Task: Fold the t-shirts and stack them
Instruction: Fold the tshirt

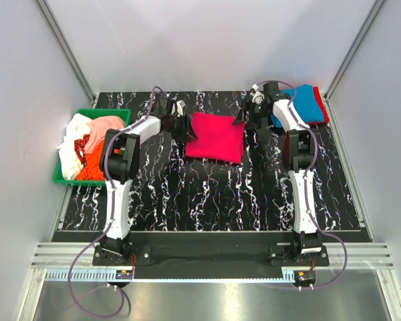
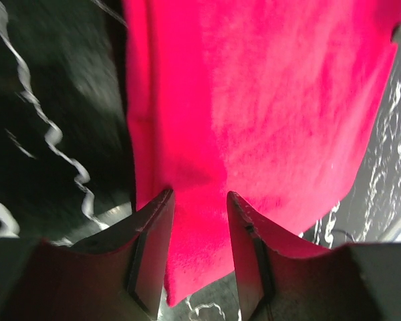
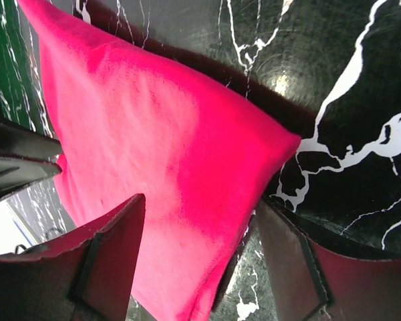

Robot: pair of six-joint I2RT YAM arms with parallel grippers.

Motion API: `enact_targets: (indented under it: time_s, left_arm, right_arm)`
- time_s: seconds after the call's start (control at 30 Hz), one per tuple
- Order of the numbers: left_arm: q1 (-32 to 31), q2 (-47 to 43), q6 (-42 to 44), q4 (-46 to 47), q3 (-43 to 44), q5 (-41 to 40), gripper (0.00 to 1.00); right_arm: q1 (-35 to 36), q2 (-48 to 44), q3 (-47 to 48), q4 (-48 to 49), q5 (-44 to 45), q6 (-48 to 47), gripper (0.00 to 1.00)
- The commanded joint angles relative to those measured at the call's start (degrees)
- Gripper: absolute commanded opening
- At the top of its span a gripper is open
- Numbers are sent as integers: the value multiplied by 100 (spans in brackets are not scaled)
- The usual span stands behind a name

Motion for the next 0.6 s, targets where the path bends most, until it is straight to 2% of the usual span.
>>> enact_targets:
  time_s: [0.0, 0.13, 0.27, 0.57]
  left_arm:
    - [138, 302, 234, -326, 541, -446, 44]
    - [217, 469, 242, -485, 806, -455, 44]
    - [226, 540, 225, -520, 859, -446, 44]
    - [226, 566, 198, -511, 833, -297, 44]
  right_arm:
    - [-33, 195, 224, -133, 350, 219, 75]
    - [-33, 177, 198, -98, 675, 438, 76]
    - [-24, 213, 128, -72, 553, 693, 76]
    - [-7, 98, -338, 121, 474, 773, 66]
